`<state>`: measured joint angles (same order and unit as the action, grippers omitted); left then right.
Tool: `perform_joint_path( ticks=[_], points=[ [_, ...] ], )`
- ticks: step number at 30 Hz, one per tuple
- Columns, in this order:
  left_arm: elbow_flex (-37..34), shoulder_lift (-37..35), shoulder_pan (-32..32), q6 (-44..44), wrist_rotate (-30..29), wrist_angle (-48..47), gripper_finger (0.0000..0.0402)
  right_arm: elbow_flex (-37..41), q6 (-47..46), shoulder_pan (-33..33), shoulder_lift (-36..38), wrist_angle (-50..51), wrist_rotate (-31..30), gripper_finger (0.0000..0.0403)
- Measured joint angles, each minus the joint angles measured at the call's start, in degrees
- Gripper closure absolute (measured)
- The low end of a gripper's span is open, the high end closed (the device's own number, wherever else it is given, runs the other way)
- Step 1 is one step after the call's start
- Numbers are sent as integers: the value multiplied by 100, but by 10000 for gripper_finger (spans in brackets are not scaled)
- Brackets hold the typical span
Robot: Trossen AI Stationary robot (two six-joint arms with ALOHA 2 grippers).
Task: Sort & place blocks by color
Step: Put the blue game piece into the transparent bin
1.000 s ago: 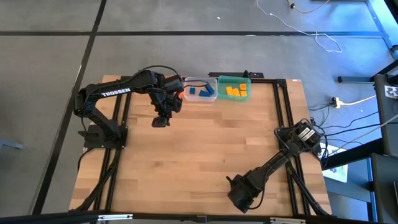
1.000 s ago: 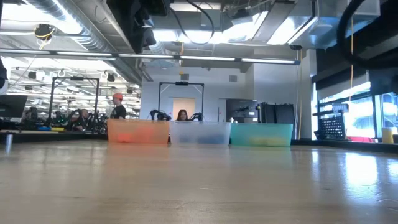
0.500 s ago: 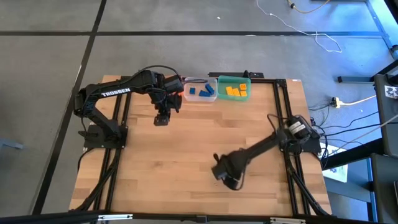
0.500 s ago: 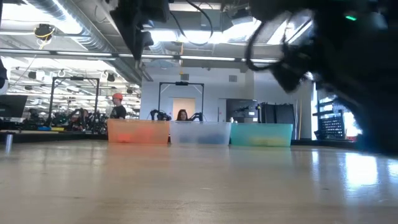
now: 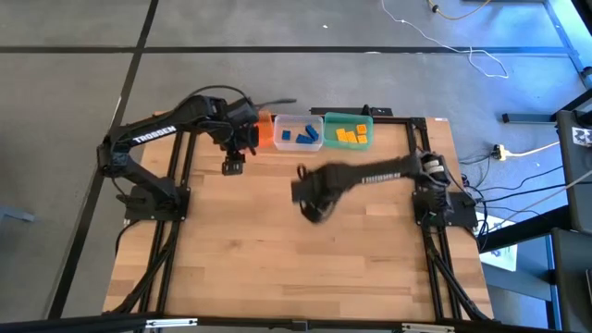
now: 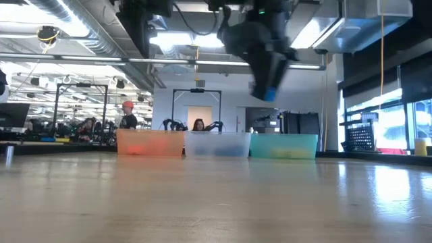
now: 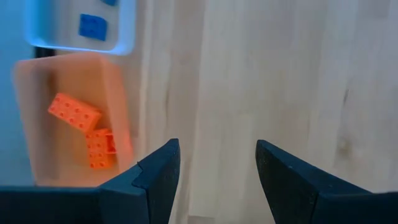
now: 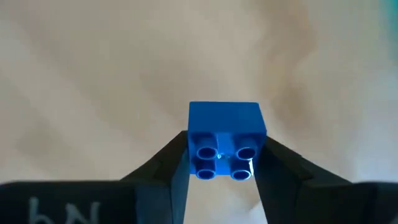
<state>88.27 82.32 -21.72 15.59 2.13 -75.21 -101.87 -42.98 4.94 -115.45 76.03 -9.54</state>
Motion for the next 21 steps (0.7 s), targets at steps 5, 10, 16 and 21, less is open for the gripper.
perform_joint_path(
  ticks=[5,10,16,21],
  points=[
    [0,-293,-289,0,-3,218,201,-533,922,-875,17,-364,-313,264],
    [-2,-338,-543,-124,-7,294,201,-610,2061,-1874,20,-1379,60,264],
    [-2,-279,-828,-430,-120,352,201,-612,3083,-3031,-50,-2252,1022,264],
    [-4,-284,-981,-769,-120,548,201,-532,3512,-3652,-149,-2326,1124,264]
  ],
)
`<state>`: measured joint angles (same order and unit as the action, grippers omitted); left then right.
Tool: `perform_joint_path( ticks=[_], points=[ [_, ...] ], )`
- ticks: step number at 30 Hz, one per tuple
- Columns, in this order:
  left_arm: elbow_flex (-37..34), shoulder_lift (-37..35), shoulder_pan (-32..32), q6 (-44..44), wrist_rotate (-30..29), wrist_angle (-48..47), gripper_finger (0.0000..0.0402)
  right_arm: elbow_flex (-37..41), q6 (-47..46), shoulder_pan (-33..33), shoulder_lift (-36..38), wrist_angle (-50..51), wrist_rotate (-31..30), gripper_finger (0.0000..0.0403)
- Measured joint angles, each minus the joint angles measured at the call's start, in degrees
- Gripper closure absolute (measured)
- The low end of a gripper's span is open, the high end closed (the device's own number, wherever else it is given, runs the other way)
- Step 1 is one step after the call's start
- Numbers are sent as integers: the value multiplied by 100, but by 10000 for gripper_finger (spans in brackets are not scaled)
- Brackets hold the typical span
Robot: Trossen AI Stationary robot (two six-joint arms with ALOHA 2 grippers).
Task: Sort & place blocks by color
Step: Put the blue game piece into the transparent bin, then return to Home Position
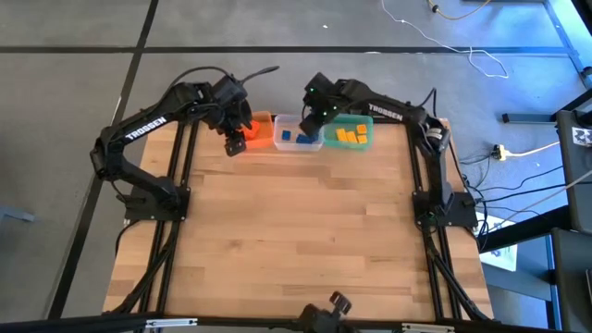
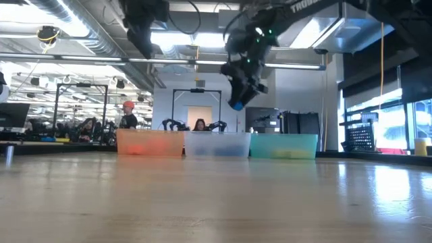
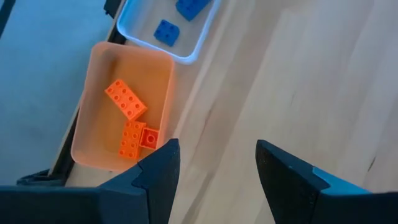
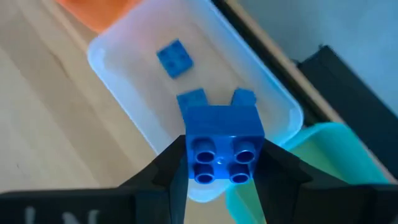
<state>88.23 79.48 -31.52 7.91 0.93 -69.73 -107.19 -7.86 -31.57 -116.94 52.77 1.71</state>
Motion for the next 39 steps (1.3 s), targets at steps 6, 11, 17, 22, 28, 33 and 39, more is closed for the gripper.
perform_joint_path(
  ticks=[6,11,17,22,28,33,39],
  points=[
    [0,0,-141,-180,-4,117,201,338,474,-190,-276,-520,774,264],
    [0,0,-175,-194,-22,238,201,338,714,-197,-650,-667,897,264],
    [0,0,-175,-230,-44,306,201,338,929,-197,-909,-687,896,264],
    [0,0,-173,-195,-44,301,201,338,988,-197,-923,-741,895,254],
    [0,0,-175,-182,-44,295,201,338,818,-197,-921,-739,894,157],
    [0,0,-173,-182,-148,293,201,204,664,-197,-921,-644,895,138],
    [0,0,-173,-178,-669,288,205,-473,764,-141,-917,-105,861,193]
  ],
)
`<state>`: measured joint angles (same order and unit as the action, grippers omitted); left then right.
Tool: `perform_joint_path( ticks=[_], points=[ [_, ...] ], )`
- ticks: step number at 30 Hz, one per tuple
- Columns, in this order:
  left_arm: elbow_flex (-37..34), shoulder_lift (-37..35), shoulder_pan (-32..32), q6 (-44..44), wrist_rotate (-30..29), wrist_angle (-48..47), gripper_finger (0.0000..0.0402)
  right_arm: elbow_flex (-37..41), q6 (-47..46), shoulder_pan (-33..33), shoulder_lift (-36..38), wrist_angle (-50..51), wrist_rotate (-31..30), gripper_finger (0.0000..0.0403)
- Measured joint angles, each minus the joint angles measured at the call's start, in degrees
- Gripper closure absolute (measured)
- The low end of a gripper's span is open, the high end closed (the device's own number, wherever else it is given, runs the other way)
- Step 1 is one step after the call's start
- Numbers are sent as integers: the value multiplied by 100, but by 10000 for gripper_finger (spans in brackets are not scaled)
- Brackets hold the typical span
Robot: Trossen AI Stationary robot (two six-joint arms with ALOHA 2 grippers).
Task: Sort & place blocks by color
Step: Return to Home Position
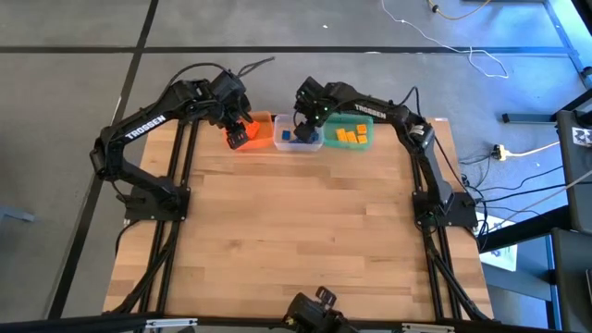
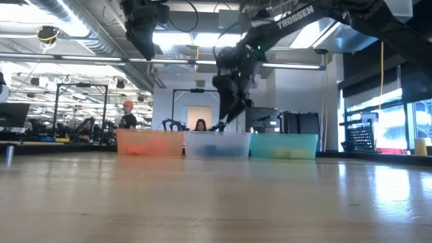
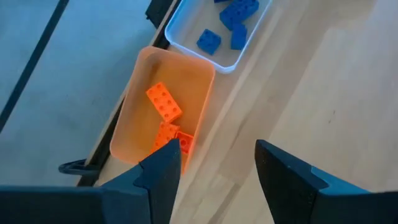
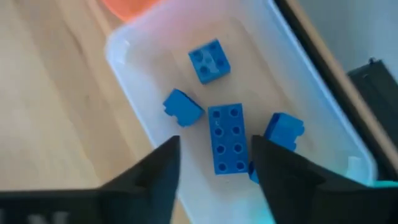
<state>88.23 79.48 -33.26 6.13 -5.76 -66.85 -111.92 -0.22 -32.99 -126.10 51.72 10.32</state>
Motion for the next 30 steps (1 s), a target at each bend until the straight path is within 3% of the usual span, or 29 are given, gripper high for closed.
perform_joint_path(
  ticks=[7,9,15,25,30],
  points=[
    [0,0,-2,193,-170,-309,275,-1204,361,169,14,965,-14,362],
    [0,0,0,225,-168,-408,305,-1531,504,211,17,1253,-13,391],
    [-4,-169,0,480,58,-516,394,-2292,850,434,105,2106,-431,400],
    [-13,-1643,0,170,87,-558,399,-2052,636,799,1282,2760,-731,401],
    [-375,-2650,0,-155,79,-567,401,-2052,110,1002,1862,3433,-1757,402]
  ],
)
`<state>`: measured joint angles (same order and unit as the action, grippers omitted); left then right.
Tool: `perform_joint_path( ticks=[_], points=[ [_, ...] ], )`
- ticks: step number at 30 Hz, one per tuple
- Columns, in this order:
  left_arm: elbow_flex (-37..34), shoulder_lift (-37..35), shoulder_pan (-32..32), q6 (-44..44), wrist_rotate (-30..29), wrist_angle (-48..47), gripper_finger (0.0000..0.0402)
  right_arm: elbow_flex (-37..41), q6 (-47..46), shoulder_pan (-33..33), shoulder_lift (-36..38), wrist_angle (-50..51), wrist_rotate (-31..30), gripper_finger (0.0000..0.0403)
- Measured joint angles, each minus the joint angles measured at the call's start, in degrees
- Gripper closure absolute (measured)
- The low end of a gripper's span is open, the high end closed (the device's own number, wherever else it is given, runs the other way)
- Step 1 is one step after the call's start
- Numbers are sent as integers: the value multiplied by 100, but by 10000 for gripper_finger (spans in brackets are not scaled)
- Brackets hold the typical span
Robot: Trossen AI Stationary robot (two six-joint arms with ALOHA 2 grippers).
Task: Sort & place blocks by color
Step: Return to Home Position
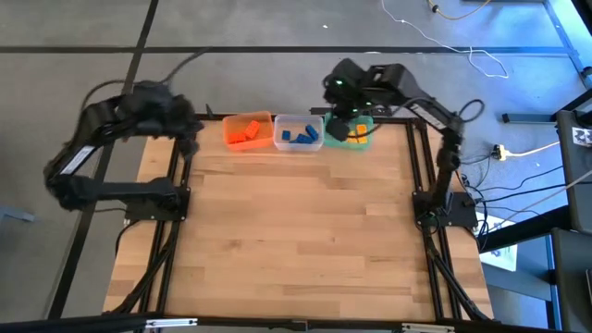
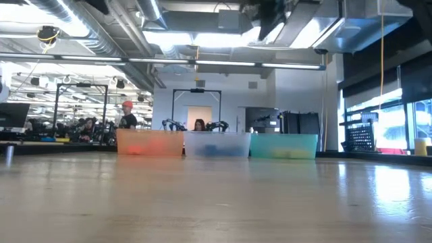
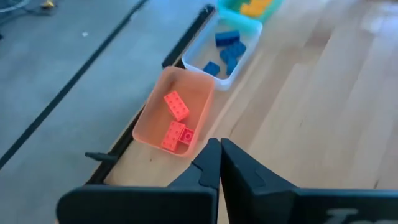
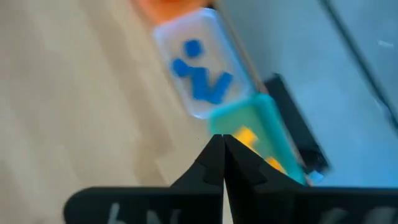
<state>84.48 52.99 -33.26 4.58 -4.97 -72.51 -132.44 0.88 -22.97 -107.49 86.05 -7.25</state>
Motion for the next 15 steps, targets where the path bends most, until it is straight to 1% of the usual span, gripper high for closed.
perform_joint_path(
  ticks=[2,4,9,11,15],
  points=[
    [-191,-410,0,-218,-13,9,401,4,-281,66,239,229,-435,402],
    [-384,-835,0,-444,-92,8,401,4,-544,148,488,379,-692,402],
    [-829,-1944,0,-992,-489,12,401,105,-895,436,1092,397,-927,403],
    [-1009,-2381,0,-1109,-591,110,401,282,-1064,603,1396,397,-1011,403],
    [-1445,-3236,0,-1148,-627,493,401,939,-1560,1001,2039,293,-1513,403]
  ],
)
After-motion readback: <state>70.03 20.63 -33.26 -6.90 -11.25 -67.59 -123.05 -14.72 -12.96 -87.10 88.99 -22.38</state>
